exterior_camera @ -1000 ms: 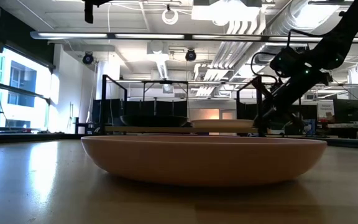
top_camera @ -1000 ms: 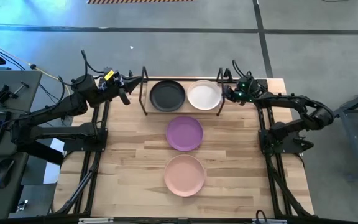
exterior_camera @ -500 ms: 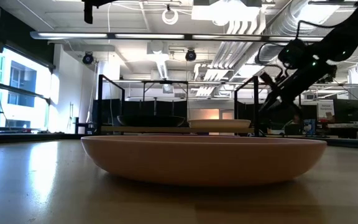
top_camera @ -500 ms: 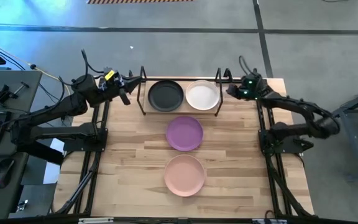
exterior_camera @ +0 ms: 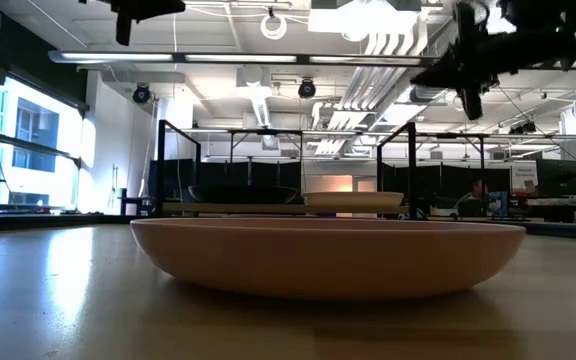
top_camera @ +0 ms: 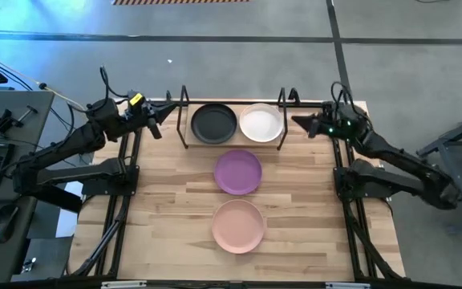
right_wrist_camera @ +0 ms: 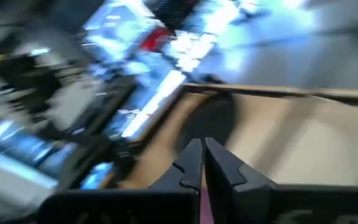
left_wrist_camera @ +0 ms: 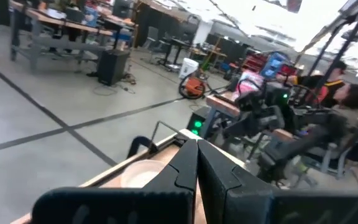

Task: Place and stack plates onto a shelf
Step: Stack the purple plate on the black plate on the shelf

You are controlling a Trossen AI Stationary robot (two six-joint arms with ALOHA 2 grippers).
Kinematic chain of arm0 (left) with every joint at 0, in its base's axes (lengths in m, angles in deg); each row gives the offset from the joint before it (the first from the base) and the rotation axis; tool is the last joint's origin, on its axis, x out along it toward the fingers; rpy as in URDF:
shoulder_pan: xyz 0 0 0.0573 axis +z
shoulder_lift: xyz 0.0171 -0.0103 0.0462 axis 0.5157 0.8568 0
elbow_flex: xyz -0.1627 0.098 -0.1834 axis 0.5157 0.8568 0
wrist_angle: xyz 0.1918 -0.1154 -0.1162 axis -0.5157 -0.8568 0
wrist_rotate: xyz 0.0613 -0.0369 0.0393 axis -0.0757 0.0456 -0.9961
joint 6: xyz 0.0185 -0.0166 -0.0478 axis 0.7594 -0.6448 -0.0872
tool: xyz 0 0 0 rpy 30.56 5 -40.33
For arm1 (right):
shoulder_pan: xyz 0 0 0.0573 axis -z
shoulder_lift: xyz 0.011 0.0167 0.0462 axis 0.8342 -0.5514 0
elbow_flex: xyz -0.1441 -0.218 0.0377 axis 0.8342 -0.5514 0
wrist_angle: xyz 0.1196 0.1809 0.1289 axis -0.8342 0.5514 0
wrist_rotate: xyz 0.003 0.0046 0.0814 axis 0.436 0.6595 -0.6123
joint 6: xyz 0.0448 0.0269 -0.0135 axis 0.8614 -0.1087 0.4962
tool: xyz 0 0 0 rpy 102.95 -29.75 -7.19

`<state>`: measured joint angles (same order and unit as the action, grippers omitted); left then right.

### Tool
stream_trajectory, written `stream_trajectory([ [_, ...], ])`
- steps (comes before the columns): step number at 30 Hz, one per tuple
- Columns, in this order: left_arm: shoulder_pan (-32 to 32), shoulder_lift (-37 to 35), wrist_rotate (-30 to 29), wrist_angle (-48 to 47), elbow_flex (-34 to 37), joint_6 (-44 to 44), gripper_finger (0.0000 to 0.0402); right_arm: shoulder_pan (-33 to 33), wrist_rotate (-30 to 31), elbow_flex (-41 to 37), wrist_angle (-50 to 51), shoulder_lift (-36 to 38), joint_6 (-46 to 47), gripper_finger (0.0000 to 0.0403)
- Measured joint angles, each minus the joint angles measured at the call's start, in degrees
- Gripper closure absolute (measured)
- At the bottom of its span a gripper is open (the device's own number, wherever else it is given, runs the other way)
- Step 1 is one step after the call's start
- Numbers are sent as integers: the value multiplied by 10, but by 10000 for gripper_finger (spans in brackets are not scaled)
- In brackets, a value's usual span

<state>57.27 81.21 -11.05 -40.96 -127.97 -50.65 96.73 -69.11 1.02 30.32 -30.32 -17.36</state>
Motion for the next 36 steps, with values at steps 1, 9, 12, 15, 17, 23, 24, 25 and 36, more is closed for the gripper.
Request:
stream_trajectory([
  [1, -1, -4, 5, 11, 9, -5, 401, -37, 17, 0, -19, 4, -2, 403],
  [9, -68, -31, 4, 76, 71, -45, 401, -306, 199, 0, -143, -29, -85, 403],
  [12, -110, -30, -16, 58, 71, -25, 401, -359, 233, 0, -177, -45, -125, 403],
  [15, -134, -37, -31, 61, 71, -12, 401, -381, 244, 0, -201, -53, -151, 403],
  [17, -141, -38, -40, 60, 71, -10, 401, -382, 244, 0, -207, -55, -154, 403],
  [23, -141, -38, -46, 60, 71, -8, 401, -380, 263, 4, -216, -56, -136, 403],
  [24, -141, -38, -46, 60, 71, -14, 401, -380, 269, 16, -205, -62, -113, 403],
  [25, -141, -37, -48, 60, 71, -22, 401, -380, 269, 37, -183, -71, -93, 403],
  [36, -141, -38, -50, 61, 71, -37, 401, -454, 281, 332, 294, -338, 17, 391],
])
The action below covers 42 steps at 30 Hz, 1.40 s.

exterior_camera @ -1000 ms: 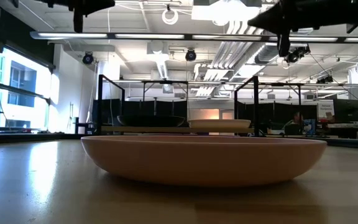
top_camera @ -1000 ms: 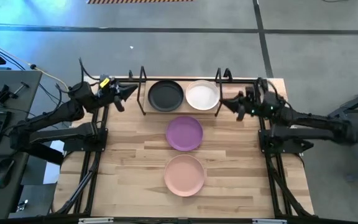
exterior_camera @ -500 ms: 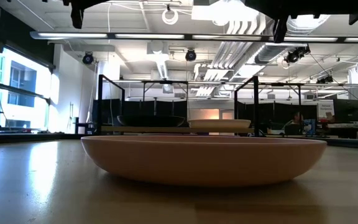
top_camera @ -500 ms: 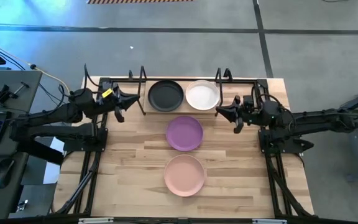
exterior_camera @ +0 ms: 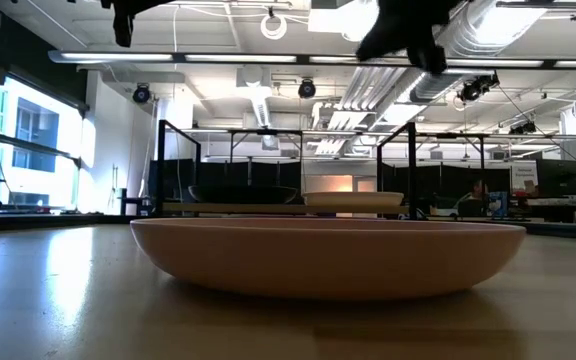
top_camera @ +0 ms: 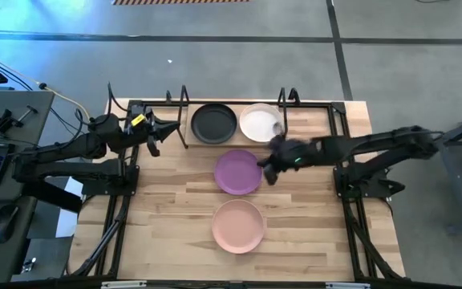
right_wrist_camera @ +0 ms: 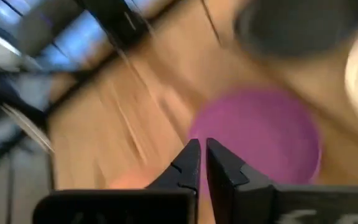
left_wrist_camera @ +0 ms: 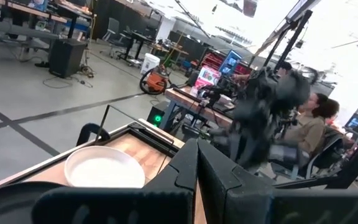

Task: Place and stack plates onto a shelf
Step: Stack the purple plate on the black plate on the shelf

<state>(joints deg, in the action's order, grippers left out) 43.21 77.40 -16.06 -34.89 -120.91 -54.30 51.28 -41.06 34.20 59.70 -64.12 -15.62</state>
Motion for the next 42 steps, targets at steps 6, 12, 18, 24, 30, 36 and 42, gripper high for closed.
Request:
stream_trajectory([
  [6, 0, 0, 0, -1, 0, 0, 401, -23, -58, -34, 26, -98, 115, 307],
  [12, 0, 0, 1, -1, 0, -1, 401, -14, -27, -90, 4, -132, 249, 198],
  [18, 0, 0, 1, -1, 0, -1, 401, 20, 2, -110, -22, -134, 338, 163],
  [24, 0, 1, 2, -2, 0, -6, 401, 43, -19, -117, -59, -174, 354, 167],
  [30, 1, 2, 2, -2, 0, -10, 401, 42, -43, -117, -110, -232, 372, 183],
  [36, 1, 2, 2, -2, 0, -10, 401, 43, -28, -117, -108, -245, 386, 232],
  [42, 1, 2, -8, -1, 0, -10, 401, 43, -15, -117, -108, -245, 359, 346],
])
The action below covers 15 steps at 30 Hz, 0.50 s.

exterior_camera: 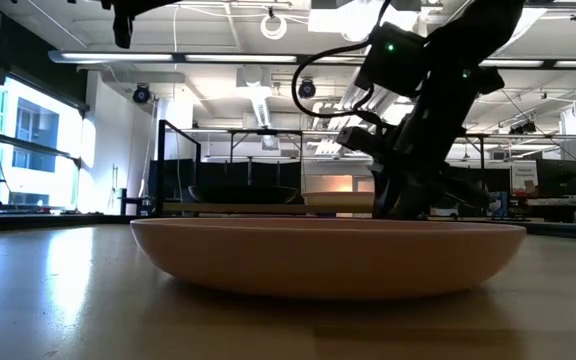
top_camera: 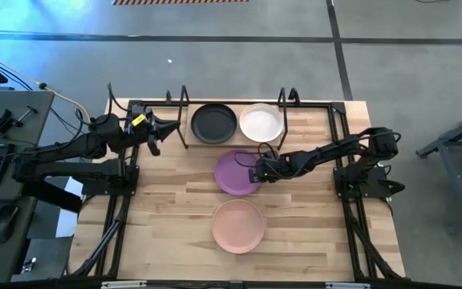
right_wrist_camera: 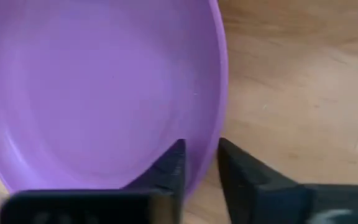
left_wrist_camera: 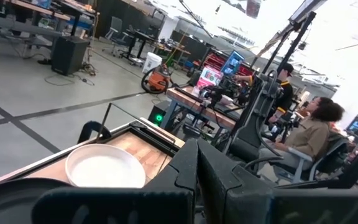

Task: Place and stack plates onto a shelf
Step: Stack the purple plate on the black plate on the shelf

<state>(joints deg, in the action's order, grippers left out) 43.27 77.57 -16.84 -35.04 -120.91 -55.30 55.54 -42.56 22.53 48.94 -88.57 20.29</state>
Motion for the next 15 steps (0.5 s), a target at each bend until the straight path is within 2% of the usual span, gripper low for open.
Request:
stream_trajectory([
  [3, 0, 0, -5, 0, 0, 0, 401, 0, 4, 0, -11, 1, -11, 393],
  [8, 0, 0, -5, 0, 0, 0, 401, 0, -17, 0, -19, 23, -31, 395],
  [15, 0, 0, -5, 1, 0, 0, 401, 11, -28, 2, -16, 116, -74, 401],
])
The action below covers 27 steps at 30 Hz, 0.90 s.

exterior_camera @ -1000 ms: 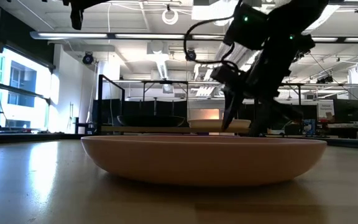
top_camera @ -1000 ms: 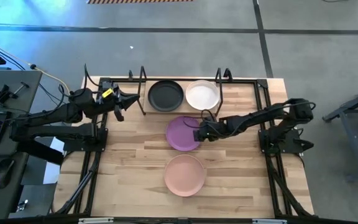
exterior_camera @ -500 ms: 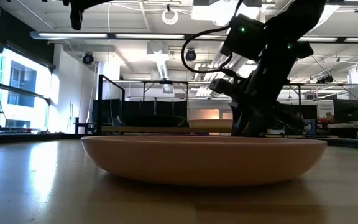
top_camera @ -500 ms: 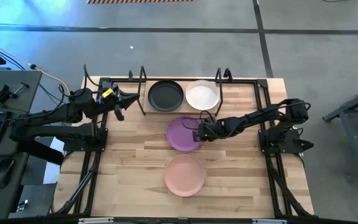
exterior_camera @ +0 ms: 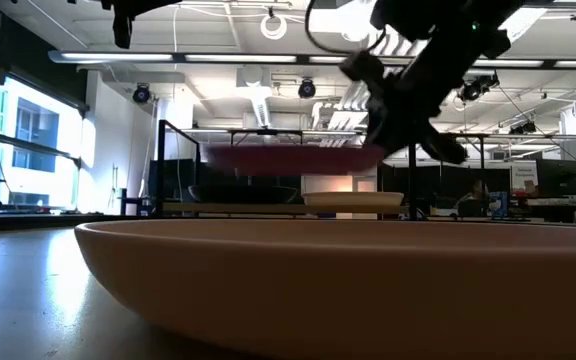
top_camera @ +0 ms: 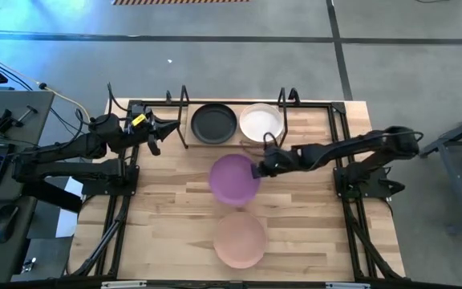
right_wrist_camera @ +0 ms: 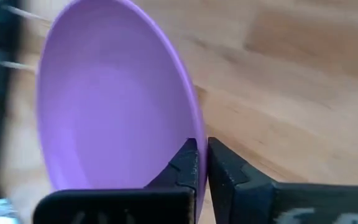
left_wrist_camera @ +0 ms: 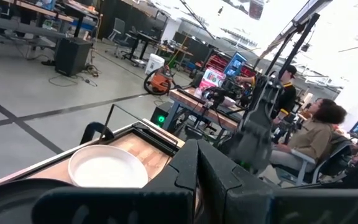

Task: Place and stack plates onto a shelf
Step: Stack the purple plate on the black plate on the shelf

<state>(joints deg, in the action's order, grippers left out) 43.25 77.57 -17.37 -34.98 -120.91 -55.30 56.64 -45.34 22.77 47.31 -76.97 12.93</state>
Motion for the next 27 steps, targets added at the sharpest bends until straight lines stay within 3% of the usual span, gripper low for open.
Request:
stream_trajectory([
  [7, 0, 0, -8, 0, 0, 0, 401, 35, 13, 1, -40, 60, -9, 402],
  [14, 1, 0, -15, 2, 0, 0, 401, 68, 20, 6, -80, 49, -4, 403],
  [19, 1, 0, -15, 5, 0, 0, 401, 134, 27, 106, -35, -6, -79, 403],
  [27, 1, 0, -15, 5, 0, 1, 401, 237, -13, 333, 117, -163, -231, 403],
])
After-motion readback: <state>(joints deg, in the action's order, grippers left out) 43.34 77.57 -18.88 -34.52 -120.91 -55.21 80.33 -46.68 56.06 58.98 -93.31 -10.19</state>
